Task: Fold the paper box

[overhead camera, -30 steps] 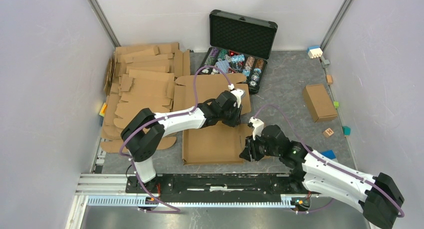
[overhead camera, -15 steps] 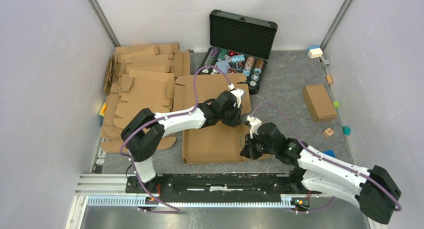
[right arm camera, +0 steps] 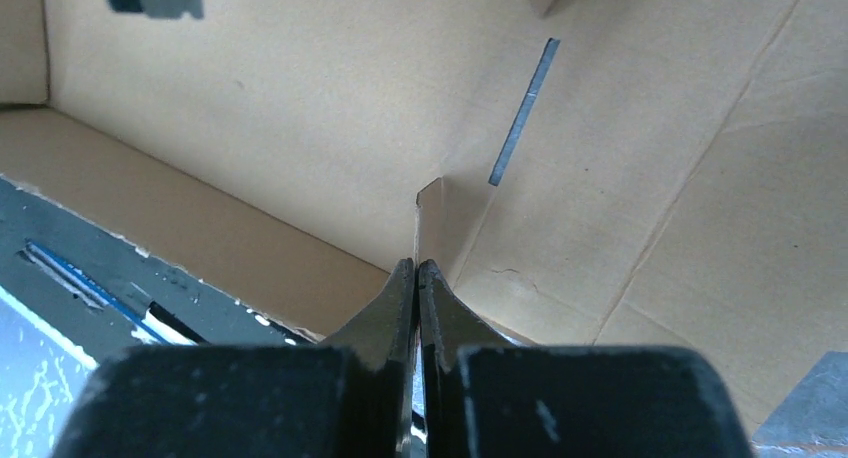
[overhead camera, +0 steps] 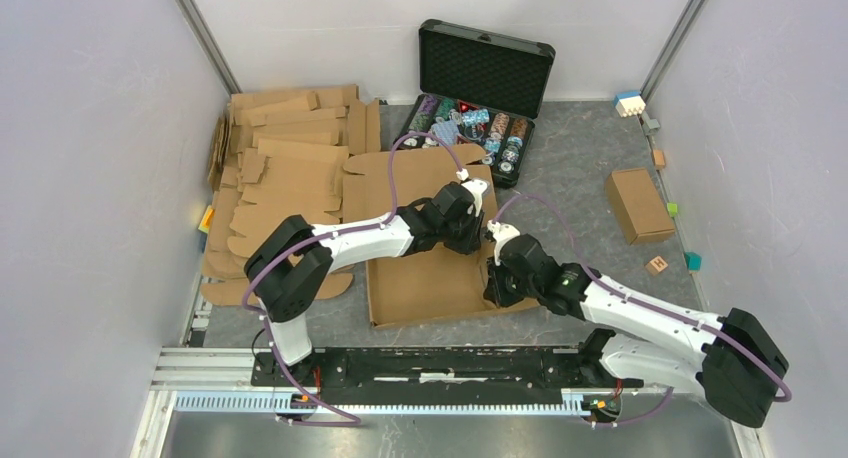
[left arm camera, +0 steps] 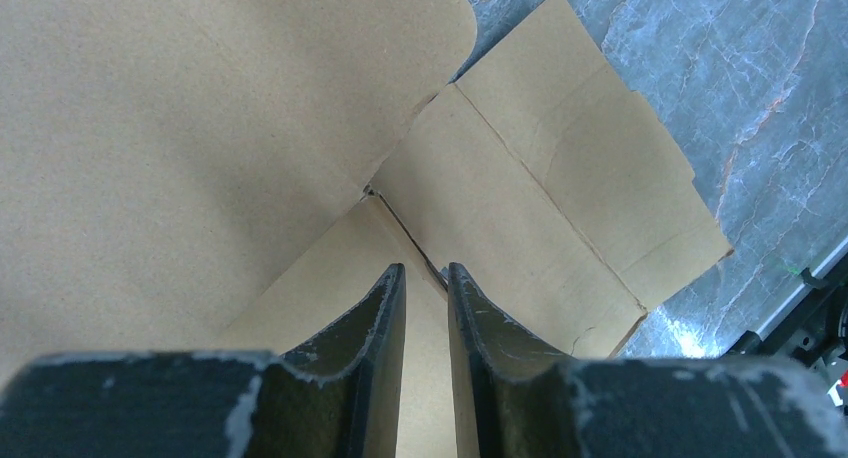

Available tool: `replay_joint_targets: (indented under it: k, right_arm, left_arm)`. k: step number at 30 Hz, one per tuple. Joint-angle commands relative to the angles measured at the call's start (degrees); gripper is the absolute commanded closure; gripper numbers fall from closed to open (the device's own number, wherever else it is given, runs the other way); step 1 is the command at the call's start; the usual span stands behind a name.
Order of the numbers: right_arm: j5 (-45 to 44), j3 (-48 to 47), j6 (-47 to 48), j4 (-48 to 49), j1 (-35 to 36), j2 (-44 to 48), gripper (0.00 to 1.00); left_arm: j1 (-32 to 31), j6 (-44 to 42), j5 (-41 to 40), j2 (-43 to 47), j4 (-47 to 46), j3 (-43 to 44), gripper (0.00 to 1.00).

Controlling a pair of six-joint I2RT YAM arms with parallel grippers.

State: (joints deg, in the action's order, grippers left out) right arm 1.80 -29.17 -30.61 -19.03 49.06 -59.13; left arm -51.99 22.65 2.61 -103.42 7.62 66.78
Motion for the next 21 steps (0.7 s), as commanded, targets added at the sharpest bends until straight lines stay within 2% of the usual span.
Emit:
replay_joint_targets:
  k: [1, 8, 21]
  right_arm:
    - [-5.26, -2.10, 0.30, -0.77, 0.69, -1.61, 0.94]
    - [-6.21, -2.13, 1.02, -0.62, 1.05, 0.11, 0.85]
    - [-5.55, -1.74, 2.77, 1.30, 1.05, -0.40, 0.81]
  left_arm:
    - [-0.13, -1.17, -0.79, -1.07, 2.14, 1.38, 0.71]
    - [-0.13, -1.03, -0.82, -1.58, 2.44, 1.66, 0.72]
    - [-0.15, -0.68, -1.80, -3.72, 6.05, 3.97, 0.73]
